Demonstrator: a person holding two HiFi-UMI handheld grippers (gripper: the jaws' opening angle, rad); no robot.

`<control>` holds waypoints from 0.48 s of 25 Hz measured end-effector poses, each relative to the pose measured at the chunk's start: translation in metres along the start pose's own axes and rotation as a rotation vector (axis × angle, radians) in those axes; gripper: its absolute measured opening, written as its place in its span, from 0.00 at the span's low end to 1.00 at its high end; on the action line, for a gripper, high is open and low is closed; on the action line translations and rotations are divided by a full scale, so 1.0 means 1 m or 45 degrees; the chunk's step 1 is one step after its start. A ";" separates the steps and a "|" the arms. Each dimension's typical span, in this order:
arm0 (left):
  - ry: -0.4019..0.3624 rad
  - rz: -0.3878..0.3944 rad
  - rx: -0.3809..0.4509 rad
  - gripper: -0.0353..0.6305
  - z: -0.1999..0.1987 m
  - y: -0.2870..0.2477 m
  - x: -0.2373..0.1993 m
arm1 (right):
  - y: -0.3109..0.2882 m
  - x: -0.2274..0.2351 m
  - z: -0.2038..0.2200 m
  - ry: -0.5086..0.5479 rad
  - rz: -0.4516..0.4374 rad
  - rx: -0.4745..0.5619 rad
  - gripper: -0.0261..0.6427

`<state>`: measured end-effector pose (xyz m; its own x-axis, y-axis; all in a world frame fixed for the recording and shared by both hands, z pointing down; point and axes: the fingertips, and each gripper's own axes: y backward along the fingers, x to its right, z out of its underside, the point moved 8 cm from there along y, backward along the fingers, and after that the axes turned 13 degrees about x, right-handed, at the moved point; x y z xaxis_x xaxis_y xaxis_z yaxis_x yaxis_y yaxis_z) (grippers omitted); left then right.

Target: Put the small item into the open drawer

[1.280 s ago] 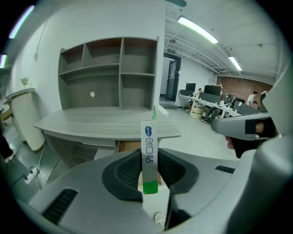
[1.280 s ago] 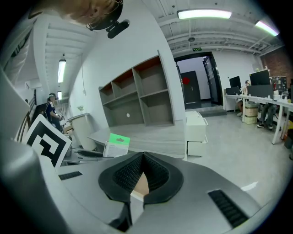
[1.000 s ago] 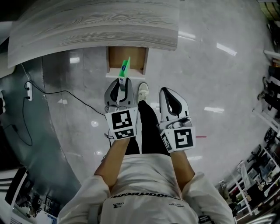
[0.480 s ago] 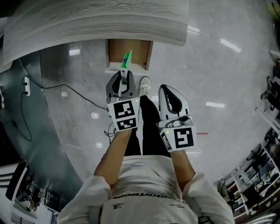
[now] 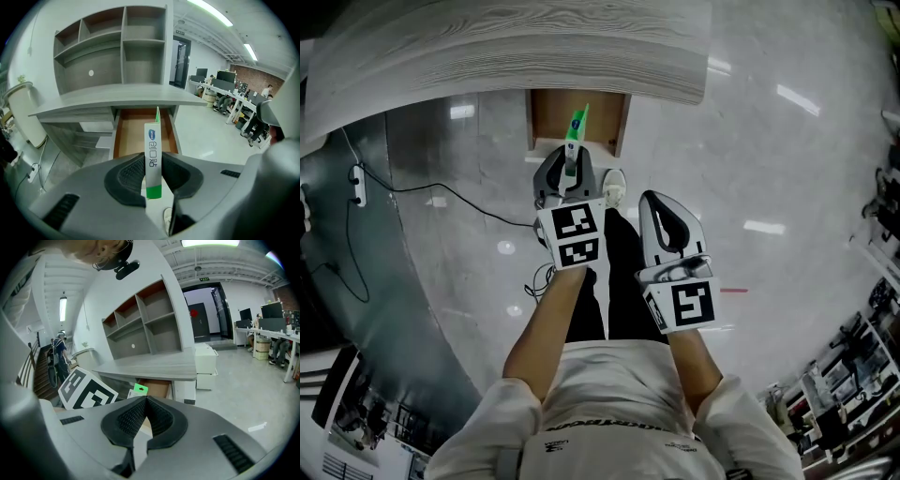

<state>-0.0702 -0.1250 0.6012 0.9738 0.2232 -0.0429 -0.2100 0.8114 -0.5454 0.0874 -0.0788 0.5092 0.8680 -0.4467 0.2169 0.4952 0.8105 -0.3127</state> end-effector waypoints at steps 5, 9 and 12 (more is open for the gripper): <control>0.024 -0.010 -0.003 0.20 0.007 -0.012 -0.001 | 0.000 0.002 0.006 -0.004 -0.008 -0.011 0.08; 0.024 -0.021 -0.026 0.20 0.014 -0.021 -0.002 | 0.000 0.004 0.007 -0.006 -0.017 -0.015 0.08; 0.019 -0.027 -0.040 0.20 0.018 -0.027 -0.002 | -0.001 0.005 0.009 -0.005 -0.023 -0.019 0.08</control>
<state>-0.0685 -0.1374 0.6311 0.9793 0.1978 -0.0434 -0.1867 0.7986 -0.5721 0.0907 -0.0787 0.5191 0.8589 -0.4594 0.2262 0.5111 0.7969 -0.3222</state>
